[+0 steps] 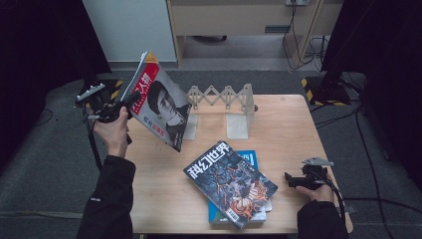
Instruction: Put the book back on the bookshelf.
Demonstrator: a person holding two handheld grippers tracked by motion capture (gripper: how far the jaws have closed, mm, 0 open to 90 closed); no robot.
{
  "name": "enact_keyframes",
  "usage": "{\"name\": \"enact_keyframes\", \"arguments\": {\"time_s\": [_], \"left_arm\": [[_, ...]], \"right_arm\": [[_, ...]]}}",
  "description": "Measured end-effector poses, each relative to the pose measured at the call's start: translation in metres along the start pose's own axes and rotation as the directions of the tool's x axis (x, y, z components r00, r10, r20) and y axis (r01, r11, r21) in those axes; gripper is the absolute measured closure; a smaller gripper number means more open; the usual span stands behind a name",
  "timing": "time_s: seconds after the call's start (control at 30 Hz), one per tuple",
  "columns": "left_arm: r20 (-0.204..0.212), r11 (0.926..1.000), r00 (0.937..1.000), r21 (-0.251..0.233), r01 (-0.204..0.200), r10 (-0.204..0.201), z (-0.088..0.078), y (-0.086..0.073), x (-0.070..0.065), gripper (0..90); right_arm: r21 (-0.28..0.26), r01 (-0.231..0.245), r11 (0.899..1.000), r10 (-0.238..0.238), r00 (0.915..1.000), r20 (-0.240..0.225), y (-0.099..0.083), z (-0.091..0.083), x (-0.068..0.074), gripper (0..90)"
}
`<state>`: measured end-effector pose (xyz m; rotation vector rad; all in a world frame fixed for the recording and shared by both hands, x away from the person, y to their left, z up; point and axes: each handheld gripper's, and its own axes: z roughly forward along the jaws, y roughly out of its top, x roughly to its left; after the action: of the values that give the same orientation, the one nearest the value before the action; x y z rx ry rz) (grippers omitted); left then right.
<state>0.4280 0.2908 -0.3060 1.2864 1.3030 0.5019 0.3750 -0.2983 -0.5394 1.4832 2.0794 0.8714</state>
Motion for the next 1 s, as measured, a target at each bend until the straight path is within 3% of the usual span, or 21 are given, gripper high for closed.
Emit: {"name": "enact_keyframes", "arguments": {"time_s": [0.4,0.6,0.8,1.0], "left_arm": [[-0.059,0.9974,0.9959,0.024,-0.067,0.069,0.023,-0.003,-0.009,85.9],[-0.096,0.9902,0.9858,0.039,-0.134,0.138,0.034,-0.002,-0.017,85.9],[-0.125,0.9862,0.9788,0.053,-0.157,0.162,0.043,-0.003,-0.021,86.0],[-0.162,0.9788,0.9659,0.067,-0.193,0.202,0.051,-0.001,-0.027,86.0]], "right_arm": [[0.0,-0.001,1.0,0.001,1.0,0.0,0.0,0.0,0.0,2.3],[0.0,-0.001,1.0,0.001,1.0,0.0,0.0,0.0,0.0,2.3],[0.002,0.0,1.0,0.0,1.0,-0.002,0.0,0.0,0.0,2.3],[0.002,-0.001,1.0,0.001,1.0,-0.002,0.0,0.0,0.0,2.3]]}}
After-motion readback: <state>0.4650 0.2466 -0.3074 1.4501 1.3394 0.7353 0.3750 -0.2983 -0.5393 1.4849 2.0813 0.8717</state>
